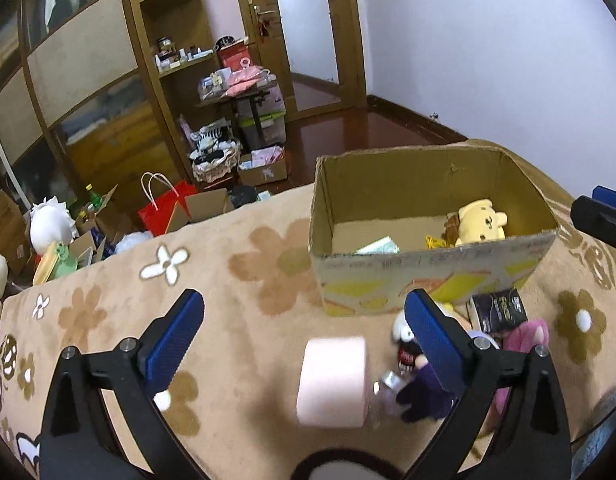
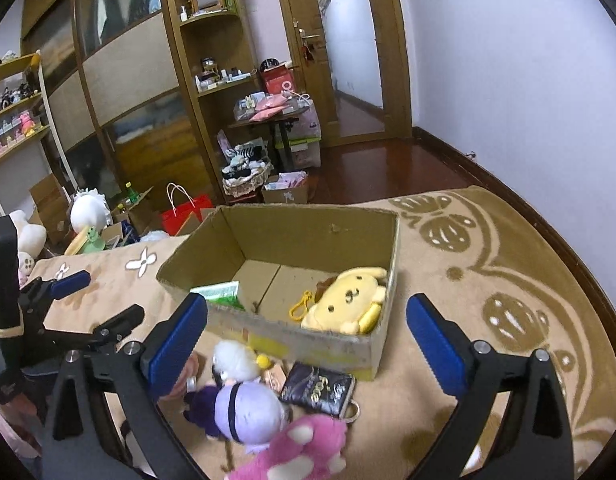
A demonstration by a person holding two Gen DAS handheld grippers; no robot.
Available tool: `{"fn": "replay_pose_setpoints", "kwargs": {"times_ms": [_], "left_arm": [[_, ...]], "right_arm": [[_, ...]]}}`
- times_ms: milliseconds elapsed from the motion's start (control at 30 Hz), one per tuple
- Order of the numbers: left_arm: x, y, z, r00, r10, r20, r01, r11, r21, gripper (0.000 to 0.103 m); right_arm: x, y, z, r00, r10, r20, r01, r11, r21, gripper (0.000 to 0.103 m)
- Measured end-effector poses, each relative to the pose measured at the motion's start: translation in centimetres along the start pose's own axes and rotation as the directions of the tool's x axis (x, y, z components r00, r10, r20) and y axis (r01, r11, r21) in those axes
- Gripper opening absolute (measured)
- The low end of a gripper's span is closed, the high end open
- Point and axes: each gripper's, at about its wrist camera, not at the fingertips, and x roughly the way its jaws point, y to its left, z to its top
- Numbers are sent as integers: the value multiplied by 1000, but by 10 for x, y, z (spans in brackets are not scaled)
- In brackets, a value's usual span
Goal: Organize soft objects
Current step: 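Grasp the white roll plush with left tool while right tool grasps pink bear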
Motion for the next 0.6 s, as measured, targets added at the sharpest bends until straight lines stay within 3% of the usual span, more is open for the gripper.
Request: {"fn": "replay_pose_setpoints", "kwargs": {"times_ms": [300,600], "left_arm": [[-9,4,-16,998,8,-63,-8,1000,-1,100],[17,9,-26,987,-11,-158,8,1000,-16,100]], "right_arm": [[-10,-2,-20,996,-3,-93,10,997,76,103],[4,-5,-42,981,1,-192,23,992,123,103]]}}
